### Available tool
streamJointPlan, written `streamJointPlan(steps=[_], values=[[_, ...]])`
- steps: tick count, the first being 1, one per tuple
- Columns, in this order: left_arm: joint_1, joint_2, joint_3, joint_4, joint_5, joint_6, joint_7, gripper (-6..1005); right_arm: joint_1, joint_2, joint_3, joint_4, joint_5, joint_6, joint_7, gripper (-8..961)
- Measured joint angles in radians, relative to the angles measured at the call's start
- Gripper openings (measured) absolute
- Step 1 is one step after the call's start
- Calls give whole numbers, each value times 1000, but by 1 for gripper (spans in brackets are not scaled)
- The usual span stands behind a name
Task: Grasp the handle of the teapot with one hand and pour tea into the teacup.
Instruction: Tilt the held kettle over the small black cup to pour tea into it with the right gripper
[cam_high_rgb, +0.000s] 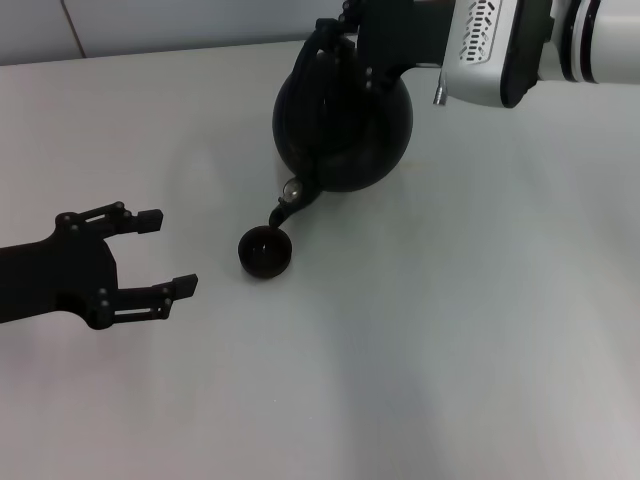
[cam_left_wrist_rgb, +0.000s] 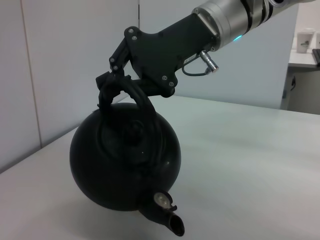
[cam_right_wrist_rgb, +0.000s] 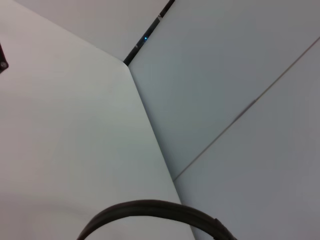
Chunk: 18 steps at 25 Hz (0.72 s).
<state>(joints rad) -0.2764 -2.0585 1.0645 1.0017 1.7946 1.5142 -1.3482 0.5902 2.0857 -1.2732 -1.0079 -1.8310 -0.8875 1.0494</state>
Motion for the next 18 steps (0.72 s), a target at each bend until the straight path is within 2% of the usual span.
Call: streamJointPlan(steps=[18], values=[[-4,-1,3,0,0,-17,0,862,25,-3,-35,2,-24,40,-3,87]])
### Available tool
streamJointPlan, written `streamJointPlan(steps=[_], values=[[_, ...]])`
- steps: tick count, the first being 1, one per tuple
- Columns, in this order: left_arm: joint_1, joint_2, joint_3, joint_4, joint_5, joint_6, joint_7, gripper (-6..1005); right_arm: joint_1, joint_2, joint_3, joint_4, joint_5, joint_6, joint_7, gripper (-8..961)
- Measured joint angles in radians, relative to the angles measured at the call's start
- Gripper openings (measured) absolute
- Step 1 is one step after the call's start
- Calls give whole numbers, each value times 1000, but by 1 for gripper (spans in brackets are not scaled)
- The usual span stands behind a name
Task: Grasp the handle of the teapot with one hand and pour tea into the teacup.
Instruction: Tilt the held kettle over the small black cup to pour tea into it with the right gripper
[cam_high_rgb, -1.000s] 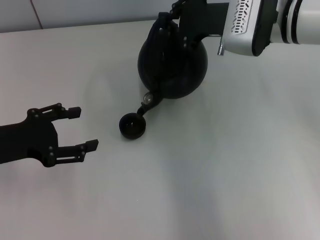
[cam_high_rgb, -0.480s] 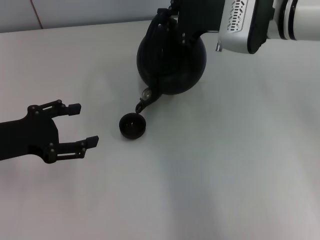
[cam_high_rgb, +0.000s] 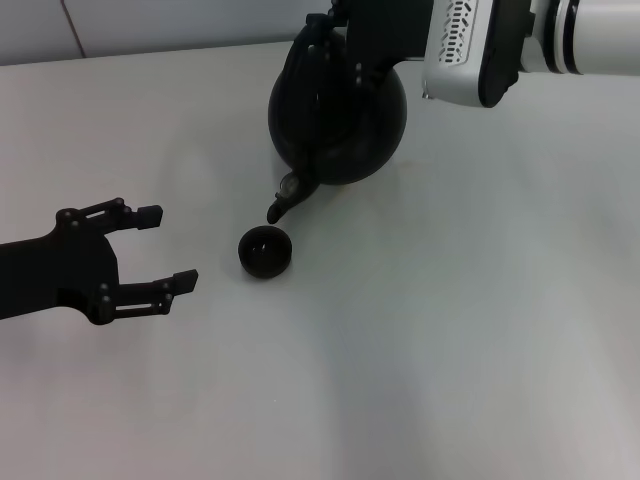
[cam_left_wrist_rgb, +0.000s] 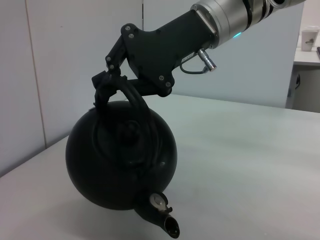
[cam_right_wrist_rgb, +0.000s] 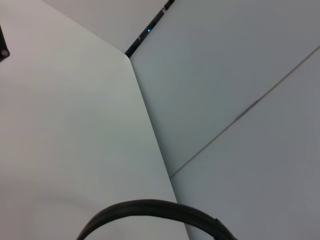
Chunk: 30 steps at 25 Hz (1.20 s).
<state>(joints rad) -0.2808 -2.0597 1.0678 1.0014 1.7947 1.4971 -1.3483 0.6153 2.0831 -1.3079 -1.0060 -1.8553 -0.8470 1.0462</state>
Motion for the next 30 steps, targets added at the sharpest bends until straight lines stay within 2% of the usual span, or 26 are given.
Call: streamJointPlan(steps=[17,24,30], values=[[2,0,-2,-7,0,-16,1,862,9,1,-37,-1,-10,33,3,86],[8,0,-2,-2,0,-17,2,863,-21,3,-30,1,57,33,22,86],[11,0,-2,0,0,-13,2,863,-78,4,-28,6,159,33,24,86]])
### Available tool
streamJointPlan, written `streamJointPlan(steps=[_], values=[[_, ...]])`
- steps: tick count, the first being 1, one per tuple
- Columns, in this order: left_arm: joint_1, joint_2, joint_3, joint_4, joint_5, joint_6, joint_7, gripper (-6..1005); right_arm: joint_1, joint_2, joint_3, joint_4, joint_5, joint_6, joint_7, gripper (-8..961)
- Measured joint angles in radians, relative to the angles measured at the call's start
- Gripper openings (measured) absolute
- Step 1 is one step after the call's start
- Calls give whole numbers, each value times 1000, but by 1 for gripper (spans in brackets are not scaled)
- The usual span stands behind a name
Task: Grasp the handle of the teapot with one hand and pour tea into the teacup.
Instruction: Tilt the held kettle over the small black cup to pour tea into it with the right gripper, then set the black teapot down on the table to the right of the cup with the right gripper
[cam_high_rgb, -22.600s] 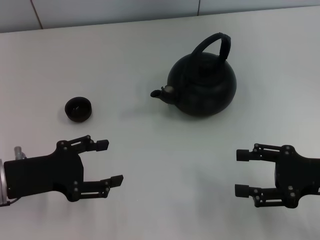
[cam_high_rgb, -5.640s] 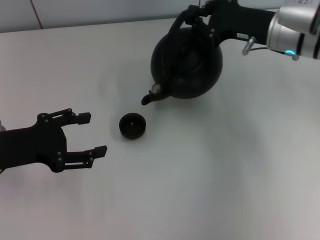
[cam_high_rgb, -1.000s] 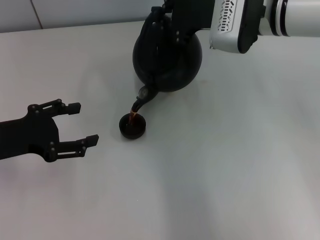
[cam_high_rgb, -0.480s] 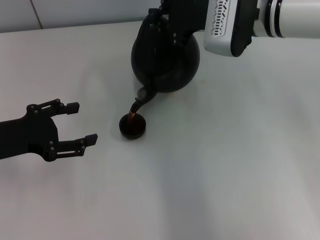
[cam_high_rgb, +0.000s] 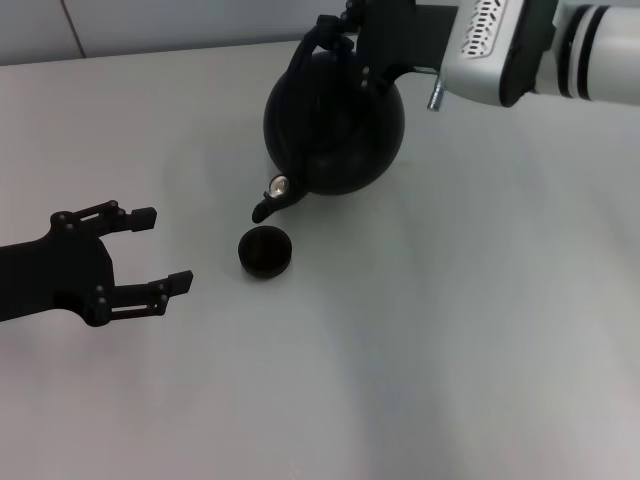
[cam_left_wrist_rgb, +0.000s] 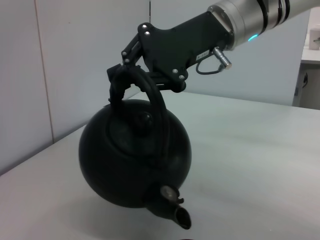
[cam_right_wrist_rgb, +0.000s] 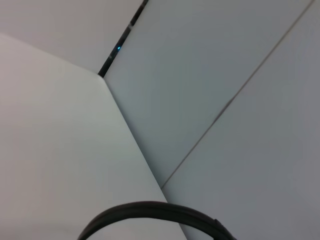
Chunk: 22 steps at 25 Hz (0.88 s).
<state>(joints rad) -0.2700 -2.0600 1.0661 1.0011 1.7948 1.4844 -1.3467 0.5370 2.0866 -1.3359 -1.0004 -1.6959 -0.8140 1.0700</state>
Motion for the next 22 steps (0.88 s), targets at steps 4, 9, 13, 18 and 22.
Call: streamJointPlan(steps=[4,9,13,18,22], values=[[-1,0,0,0,0,1,0,863,-22,1,0,0,34,4,1,87],[-4,0,0,1,0,-2,0,863,-60,2,7,2,122,6,2,87],[-4,0,0,1,0,-3,0,863,-87,2,32,10,175,8,30,87],[-5,0,0,2,0,-1,0,863,-108,1,52,33,186,9,72,87],[-4,0,0,2,0,-3,0,863,-126,1,54,50,210,9,79,86]])
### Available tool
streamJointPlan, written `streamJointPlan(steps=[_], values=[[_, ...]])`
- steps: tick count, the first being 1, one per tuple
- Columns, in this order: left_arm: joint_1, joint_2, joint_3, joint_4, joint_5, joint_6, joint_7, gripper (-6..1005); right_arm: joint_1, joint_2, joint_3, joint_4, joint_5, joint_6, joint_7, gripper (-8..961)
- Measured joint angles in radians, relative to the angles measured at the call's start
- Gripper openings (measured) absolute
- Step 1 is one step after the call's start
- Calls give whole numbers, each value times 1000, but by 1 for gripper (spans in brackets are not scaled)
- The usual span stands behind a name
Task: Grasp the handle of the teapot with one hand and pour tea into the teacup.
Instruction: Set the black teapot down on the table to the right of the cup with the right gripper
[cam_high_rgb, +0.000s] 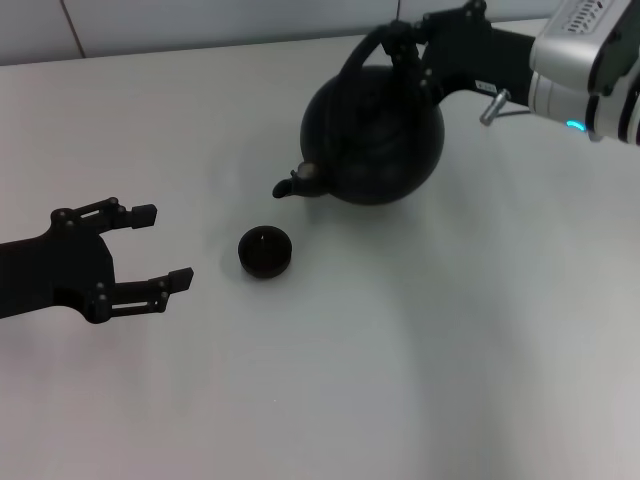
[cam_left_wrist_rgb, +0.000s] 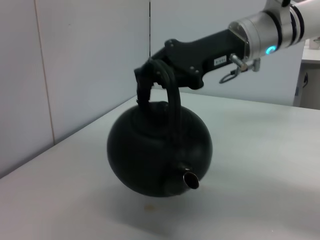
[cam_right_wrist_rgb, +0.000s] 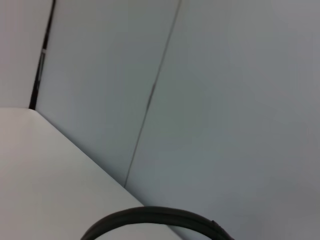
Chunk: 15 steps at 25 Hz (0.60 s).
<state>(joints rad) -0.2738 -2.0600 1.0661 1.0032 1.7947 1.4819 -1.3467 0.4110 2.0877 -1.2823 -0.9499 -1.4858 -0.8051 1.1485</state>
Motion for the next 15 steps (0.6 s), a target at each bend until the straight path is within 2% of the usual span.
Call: streamJointPlan(steps=[9,15], values=[[-3,0,0,0,0,3,0,863,-53,0,31,32,10,-1,14,84],[-3,0,0,0,0,2,0,863,-63,0,55,55,10,-1,14,83]])
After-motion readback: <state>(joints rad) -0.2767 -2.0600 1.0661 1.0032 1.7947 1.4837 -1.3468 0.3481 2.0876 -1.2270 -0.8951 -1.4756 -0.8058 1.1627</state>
